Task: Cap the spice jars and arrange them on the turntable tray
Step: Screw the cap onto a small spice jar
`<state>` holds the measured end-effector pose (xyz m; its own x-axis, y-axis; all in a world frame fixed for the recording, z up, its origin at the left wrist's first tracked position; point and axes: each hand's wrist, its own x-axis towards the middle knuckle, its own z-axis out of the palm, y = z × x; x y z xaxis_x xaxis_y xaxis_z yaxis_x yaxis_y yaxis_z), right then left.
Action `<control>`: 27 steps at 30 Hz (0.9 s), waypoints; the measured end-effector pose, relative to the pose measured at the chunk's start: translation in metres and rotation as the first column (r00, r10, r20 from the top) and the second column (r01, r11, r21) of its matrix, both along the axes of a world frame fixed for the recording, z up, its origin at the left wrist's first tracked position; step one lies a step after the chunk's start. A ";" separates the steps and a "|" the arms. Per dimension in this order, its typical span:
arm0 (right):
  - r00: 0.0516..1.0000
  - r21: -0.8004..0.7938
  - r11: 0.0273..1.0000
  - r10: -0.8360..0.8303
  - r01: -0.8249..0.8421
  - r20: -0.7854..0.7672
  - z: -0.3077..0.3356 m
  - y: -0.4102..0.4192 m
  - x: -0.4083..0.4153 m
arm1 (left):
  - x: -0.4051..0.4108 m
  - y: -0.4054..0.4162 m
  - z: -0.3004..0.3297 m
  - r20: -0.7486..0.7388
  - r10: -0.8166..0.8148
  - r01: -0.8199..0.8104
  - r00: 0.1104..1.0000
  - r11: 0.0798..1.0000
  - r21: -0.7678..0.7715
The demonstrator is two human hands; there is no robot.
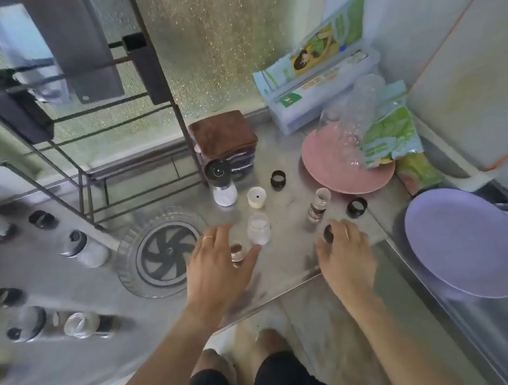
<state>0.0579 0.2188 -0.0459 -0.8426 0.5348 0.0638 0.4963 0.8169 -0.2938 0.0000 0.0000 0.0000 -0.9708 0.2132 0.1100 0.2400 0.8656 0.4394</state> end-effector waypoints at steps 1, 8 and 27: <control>1.000 0.027 1.000 -0.011 0.011 -0.004 -0.010 0.003 -0.003 | -0.001 0.000 -0.012 -0.055 -0.009 0.010 0.998 1.000 0.015; 0.995 0.163 0.986 -0.019 0.034 -0.094 -0.066 0.019 -0.017 | 0.001 -0.005 -0.071 -0.183 0.012 0.006 0.983 0.996 0.093; 0.750 -0.565 0.597 0.096 -0.570 -0.655 0.007 -0.087 0.036 | 0.063 -0.013 -0.098 -0.088 0.165 -0.106 0.982 0.877 0.469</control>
